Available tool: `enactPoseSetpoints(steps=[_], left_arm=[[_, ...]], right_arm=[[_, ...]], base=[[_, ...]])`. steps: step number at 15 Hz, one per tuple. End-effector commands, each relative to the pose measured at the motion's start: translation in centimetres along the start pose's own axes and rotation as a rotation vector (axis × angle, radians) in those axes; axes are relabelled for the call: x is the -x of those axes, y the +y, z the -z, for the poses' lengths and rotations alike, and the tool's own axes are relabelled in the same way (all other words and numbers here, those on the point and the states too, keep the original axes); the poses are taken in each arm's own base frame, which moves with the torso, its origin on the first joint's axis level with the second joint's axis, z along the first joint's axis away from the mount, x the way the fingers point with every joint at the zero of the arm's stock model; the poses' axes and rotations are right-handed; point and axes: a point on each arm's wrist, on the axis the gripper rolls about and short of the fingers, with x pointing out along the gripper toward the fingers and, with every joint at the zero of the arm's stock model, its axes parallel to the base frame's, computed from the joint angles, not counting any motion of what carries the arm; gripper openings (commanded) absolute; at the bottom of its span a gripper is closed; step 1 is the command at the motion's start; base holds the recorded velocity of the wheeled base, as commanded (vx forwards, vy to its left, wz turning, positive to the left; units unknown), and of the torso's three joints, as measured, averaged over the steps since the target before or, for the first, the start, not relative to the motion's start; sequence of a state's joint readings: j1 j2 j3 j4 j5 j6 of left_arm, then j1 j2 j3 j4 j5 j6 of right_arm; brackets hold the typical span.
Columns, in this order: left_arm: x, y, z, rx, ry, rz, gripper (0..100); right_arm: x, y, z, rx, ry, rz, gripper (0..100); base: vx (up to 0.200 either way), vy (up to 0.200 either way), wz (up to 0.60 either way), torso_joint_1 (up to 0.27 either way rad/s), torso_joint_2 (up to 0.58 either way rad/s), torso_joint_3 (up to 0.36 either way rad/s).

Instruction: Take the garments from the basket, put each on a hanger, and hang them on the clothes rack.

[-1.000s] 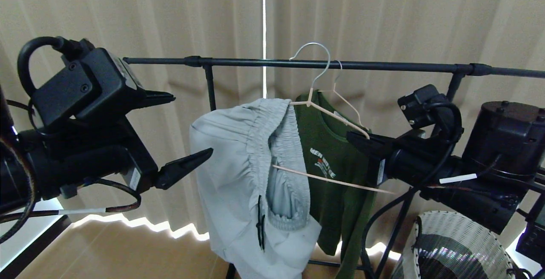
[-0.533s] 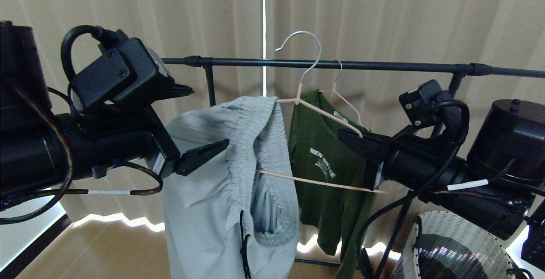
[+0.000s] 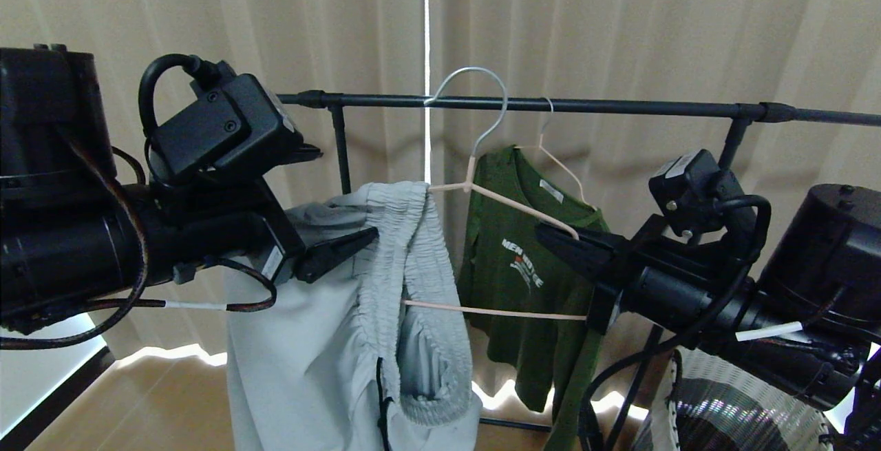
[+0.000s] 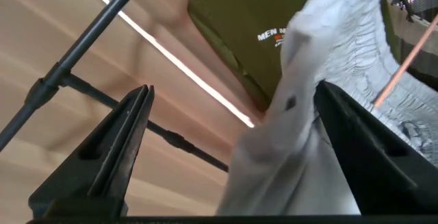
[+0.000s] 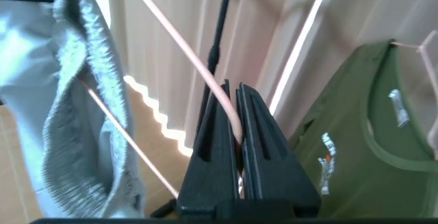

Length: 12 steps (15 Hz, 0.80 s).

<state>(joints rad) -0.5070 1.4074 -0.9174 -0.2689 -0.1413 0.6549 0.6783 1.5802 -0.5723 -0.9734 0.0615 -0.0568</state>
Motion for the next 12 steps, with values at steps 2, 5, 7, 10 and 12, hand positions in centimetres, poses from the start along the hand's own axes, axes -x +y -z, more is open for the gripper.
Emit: enactPoseSetpoints(steps=[2,5,7,10,12], left_arm=[[-0.26,-0.13,0.20,0.001,0.007,0.008,0],[-0.31,-0.14,0.22,0.001,0.008,0.009,0],[-0.27,-0.18,0.27,0.002,0.009,0.010,0],[-0.27,-0.18,0.27,0.003,0.010,0.009,0],[-0.29,-0.14,0.23,0.010,-0.004,-0.005,0]], right_arm=[[0.06,0.20,0.02,0.000,-0.001,-0.026,0],[0.06,0.22,0.02,0.000,-0.001,-0.032,0],[0.08,0.21,-0.06,0.000,-0.004,-0.032,0],[0.06,0.21,-0.10,0.002,-0.005,-0.030,0],[0.06,0.16,0.04,0.005,0.001,-0.024,0]], base=[[0.000,0.000,0.00,0.000,0.00,0.000],[0.000,0.000,0.00,0.000,0.00,0.000],[0.000,0.000,0.00,0.000,0.00,0.000],[0.000,0.000,0.00,0.000,0.00,0.000],[0.000,0.000,0.00,0.000,0.00,0.000]])
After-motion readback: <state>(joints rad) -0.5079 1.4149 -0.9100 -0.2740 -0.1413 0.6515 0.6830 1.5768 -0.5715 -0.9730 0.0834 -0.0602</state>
